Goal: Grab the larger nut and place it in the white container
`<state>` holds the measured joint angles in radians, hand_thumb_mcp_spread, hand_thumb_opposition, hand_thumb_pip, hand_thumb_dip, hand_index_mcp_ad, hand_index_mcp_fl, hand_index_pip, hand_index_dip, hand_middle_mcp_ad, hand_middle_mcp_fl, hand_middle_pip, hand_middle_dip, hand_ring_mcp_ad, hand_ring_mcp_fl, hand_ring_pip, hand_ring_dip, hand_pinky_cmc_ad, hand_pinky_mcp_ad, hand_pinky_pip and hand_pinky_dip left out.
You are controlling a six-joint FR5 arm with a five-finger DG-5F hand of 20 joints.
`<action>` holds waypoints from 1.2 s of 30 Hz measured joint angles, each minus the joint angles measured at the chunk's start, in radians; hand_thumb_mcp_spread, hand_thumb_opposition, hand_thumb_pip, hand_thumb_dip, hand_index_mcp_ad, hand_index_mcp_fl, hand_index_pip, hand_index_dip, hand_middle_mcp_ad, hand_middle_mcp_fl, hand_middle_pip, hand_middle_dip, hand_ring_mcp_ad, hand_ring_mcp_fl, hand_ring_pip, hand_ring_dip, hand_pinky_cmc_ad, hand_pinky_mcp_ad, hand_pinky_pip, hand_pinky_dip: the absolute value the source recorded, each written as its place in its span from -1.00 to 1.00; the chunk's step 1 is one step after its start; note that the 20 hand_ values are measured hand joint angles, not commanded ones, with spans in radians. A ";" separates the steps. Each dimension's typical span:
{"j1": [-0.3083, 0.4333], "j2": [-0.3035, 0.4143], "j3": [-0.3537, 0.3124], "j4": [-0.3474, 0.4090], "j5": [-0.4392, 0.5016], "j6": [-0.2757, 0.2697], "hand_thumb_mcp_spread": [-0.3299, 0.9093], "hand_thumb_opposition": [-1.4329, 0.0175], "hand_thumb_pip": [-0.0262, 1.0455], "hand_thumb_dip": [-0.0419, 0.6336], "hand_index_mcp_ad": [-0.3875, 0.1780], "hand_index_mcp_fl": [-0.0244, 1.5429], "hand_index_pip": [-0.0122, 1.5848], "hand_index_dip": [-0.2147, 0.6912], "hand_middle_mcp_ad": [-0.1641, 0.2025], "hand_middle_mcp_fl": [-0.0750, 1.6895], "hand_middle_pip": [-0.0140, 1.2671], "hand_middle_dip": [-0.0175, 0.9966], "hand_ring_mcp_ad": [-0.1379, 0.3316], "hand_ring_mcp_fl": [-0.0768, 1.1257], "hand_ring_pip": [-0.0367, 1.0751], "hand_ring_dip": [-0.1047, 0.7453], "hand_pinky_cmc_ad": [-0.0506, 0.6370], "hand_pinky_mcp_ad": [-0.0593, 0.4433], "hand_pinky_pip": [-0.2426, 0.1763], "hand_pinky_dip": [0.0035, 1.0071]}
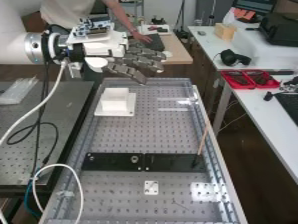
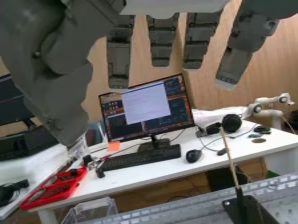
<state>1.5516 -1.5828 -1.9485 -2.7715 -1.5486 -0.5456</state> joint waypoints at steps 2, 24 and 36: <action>-0.024 -0.001 0.037 -0.049 -0.015 0.000 -0.24 -0.18 0.41 -0.41 -0.25 -0.95 -0.14 -0.93 0.22 -0.91 -0.77 -0.57 0.23 -0.87 -0.63 -0.49 0.11 0.42 -0.36 0.56; -0.084 -0.035 0.134 -0.155 -0.078 -0.043 -0.25 -0.16 0.41 -0.46 -0.23 -0.94 -0.34 -0.93 0.30 -0.91 -0.77 -0.51 0.29 -0.87 -0.69 -0.44 0.15 0.47 -0.34 0.52; -0.079 -0.023 0.110 -0.115 -0.059 -0.020 -0.25 -0.16 0.41 -0.46 -0.24 -0.94 -0.34 -0.93 0.30 -0.91 -0.77 -0.51 0.29 -0.87 -0.71 -0.44 0.15 0.49 -0.34 0.52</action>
<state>1.4729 -1.6059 -1.8388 -2.8867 -1.6075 -0.5660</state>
